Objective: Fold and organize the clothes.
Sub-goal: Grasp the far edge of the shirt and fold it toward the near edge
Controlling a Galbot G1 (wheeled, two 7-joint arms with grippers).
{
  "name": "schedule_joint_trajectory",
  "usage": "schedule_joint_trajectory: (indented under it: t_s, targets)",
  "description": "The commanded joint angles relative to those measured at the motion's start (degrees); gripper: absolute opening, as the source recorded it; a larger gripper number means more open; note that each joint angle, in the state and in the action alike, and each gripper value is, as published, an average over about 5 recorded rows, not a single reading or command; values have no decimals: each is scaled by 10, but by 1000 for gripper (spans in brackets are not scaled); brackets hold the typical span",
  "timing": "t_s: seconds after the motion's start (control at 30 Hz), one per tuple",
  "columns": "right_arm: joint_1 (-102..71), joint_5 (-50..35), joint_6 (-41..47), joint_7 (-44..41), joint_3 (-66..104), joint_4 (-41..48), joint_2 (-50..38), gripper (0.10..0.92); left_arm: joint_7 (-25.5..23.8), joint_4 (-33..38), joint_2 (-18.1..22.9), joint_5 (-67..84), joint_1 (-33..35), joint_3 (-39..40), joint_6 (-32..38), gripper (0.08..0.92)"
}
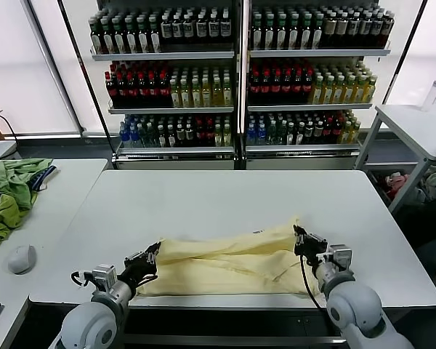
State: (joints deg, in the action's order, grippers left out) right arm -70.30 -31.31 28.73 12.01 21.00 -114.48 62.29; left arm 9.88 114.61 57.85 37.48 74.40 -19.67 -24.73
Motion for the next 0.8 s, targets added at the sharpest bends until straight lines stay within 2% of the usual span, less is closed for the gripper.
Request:
schedule_joint_trajectory:
  t_s: [0.03, 0.2, 0.5, 0.63, 0.8]
  targets:
    - [-51, 33, 5, 1, 5, -26, 8, 124, -5, 0, 11, -85, 24, 6, 3, 88]
    - [-54, 52, -3, -3, -2, -26, 14, 223, 16, 9, 34, -147, 37, 18, 38, 144]
    - [-77, 71, -22, -12, 7, -38, 20, 482, 121, 5, 105, -269, 77, 18, 105, 398]
    - [-80, 74, -25, -12, 6, -37, 25, 603, 142, -17, 130, -302, 79, 21, 98, 520]
    - [-79, 74, -26, -12, 3, -35, 25, 741, 131, -38, 139, -287, 69, 31, 60, 658]
